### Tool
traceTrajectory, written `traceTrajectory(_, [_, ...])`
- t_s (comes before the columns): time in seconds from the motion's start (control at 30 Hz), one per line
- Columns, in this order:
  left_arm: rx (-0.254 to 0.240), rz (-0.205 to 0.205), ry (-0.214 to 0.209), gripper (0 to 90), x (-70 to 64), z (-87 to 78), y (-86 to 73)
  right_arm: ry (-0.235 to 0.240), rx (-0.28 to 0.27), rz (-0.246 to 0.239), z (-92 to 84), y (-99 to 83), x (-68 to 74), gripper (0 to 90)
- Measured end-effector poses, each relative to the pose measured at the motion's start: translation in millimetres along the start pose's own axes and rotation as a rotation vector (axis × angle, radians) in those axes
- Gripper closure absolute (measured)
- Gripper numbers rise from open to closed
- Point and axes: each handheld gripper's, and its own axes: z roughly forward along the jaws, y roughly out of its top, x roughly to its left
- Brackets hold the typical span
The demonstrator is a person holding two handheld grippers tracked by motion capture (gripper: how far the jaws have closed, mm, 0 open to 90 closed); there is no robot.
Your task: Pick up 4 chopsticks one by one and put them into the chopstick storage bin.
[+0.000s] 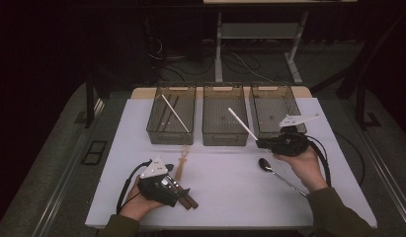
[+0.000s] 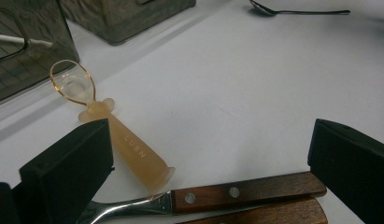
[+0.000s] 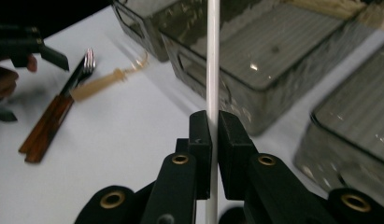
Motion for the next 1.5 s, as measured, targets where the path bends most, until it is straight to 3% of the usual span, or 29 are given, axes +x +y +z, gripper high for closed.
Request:
traceTrajectory(0.5, [-0.007, -0.004, -0.009, 0.0, -0.2, 0.3, 0.4, 0.010, -0.096, 0.022, 65.0, 52.8, 21.7, 84.6])
traceTrajectory(0.83, [-0.004, 0.001, -0.010, 0.0, -0.4, 1.6, 1.0, -0.013, -0.148, 0.019, 105.0, 95.7, 37.8, 84.6])
traceTrajectory(1.17, [-0.007, -0.002, -0.016, 0.0, 0.2, 1.1, 1.2, -0.020, -0.161, -0.002, 148.1, 135.4, 56.9, 84.6])
traceTrajectory(1.5, [-0.018, -0.006, -0.024, 0.0, 0.2, 1.0, 1.6, -0.040, -0.167, -0.005, 199.9, 160.1, 72.1, 84.6])
